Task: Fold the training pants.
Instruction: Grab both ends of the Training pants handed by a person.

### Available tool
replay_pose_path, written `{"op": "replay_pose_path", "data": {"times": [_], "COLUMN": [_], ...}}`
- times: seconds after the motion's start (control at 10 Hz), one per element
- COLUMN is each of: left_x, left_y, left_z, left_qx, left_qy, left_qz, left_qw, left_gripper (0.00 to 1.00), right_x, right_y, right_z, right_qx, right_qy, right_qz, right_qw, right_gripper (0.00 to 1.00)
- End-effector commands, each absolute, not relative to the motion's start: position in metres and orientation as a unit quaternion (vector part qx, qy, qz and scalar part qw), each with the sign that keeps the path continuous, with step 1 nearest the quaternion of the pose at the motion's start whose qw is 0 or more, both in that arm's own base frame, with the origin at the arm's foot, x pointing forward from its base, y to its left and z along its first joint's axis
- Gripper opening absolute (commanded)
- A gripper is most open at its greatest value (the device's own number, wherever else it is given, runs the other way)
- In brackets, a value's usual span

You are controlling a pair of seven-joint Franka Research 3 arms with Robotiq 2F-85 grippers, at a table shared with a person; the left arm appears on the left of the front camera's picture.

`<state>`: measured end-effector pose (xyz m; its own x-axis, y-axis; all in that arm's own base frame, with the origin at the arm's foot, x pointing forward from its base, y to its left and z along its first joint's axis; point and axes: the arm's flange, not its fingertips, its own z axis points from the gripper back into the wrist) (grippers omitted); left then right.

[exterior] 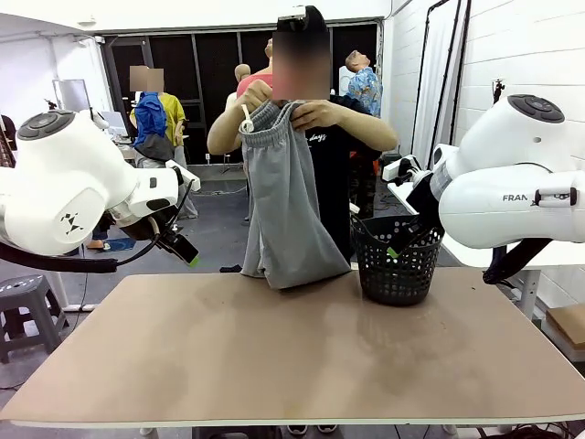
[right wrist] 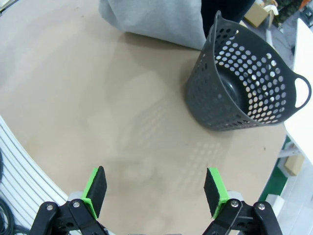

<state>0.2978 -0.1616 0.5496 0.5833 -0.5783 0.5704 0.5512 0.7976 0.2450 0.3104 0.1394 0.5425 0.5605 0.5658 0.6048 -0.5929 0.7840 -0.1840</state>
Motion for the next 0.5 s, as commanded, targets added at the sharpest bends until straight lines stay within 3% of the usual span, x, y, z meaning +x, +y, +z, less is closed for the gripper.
{"op": "replay_pose_path", "data": {"times": [0.0,0.4], "left_x": [0.3002,0.3002], "left_y": [-0.1606,-0.1606], "left_z": [0.5494,0.5494], "left_qx": [0.019,0.019], "left_qy": [-0.331,-0.331], "left_qz": [-0.324,-0.324], "left_qw": [0.886,0.886], "left_gripper": [1.00,1.00], "right_x": [0.3114,0.3114], "right_y": [0.1397,0.1397], "right_z": [0.5415,0.5415], "right_qx": [0.020,0.020], "right_qy": [-0.335,-0.335], "right_qz": [0.328,0.328], "right_qw": [0.883,0.883], "right_gripper": [1.00,1.00]}}
